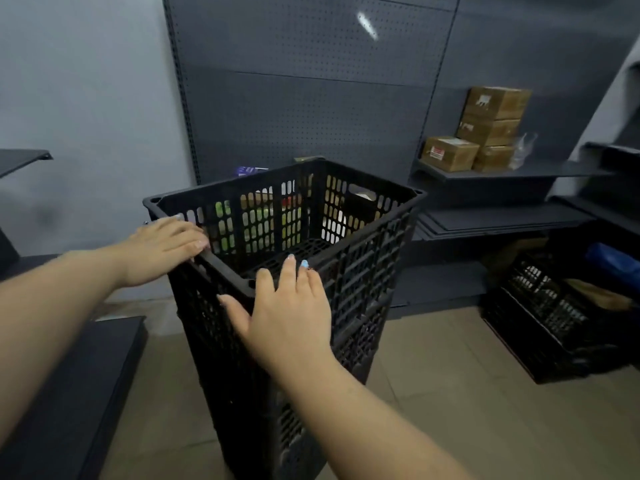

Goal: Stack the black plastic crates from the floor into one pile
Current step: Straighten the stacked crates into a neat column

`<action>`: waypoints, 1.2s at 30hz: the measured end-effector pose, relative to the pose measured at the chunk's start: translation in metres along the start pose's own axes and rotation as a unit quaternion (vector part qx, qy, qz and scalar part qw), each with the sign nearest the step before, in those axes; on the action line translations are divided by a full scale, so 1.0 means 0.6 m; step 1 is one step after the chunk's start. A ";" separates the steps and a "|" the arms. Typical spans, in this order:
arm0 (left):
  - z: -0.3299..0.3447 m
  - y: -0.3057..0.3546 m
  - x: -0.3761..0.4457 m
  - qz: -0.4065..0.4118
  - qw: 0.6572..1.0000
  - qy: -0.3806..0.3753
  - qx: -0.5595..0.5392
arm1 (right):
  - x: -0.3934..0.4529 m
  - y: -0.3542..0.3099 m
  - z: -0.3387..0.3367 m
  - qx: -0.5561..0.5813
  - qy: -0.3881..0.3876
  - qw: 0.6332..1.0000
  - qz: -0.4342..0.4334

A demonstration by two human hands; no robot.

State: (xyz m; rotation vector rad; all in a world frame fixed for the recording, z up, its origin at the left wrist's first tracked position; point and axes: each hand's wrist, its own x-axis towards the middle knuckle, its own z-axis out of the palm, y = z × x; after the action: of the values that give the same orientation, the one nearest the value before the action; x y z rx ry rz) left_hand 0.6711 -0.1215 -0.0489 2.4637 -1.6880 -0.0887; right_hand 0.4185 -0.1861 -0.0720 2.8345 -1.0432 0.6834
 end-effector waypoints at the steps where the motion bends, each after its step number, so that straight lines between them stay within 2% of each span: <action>1: -0.009 0.009 -0.004 -0.026 1.000 -0.014 0.007 | -0.002 0.013 -0.007 0.010 0.005 0.999 -0.031; 5: -0.041 0.092 -0.013 -0.103 0.994 -0.025 0.002 | 0.021 0.120 -0.048 0.064 -0.014 0.989 -0.136; 9: -0.048 0.205 -0.021 -0.120 0.988 0.031 -0.089 | 0.078 0.270 -0.071 0.031 -0.037 0.983 -0.178; 12: -0.037 0.295 -0.020 -0.144 0.988 0.021 -0.060 | 0.120 0.363 -0.079 0.008 -0.051 0.974 -0.219; 16: -0.010 0.403 -0.025 -0.246 0.968 0.053 0.000 | 0.159 0.433 -0.083 0.019 -0.078 0.965 -0.251; 20: 0.042 0.482 -0.030 -0.382 0.922 0.051 0.043 | 0.187 0.481 -0.078 0.018 -0.112 0.952 -0.286; 27: 0.078 0.515 -0.003 -0.466 0.872 0.130 0.077 | 0.266 0.531 -0.031 0.017 -0.126 0.956 -0.265; 32: 0.089 0.510 0.056 -0.486 0.857 0.128 0.115 | 0.330 0.534 0.002 -0.014 -0.143 0.952 -0.270; 34: 0.109 0.505 0.064 -0.485 0.849 0.151 0.148 | 0.349 0.531 0.016 -0.013 -0.171 0.949 -0.266; 36: 0.123 0.499 0.064 -0.478 0.844 0.173 0.172 | 0.350 0.526 0.033 0.015 -0.151 0.956 -0.252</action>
State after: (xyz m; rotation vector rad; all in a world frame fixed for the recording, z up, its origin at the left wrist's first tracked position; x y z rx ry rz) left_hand 0.3994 -0.2701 -0.0726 3.0692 -0.2329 0.5537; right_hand 0.3708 -0.5608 -0.0358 3.0960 -0.2840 0.2245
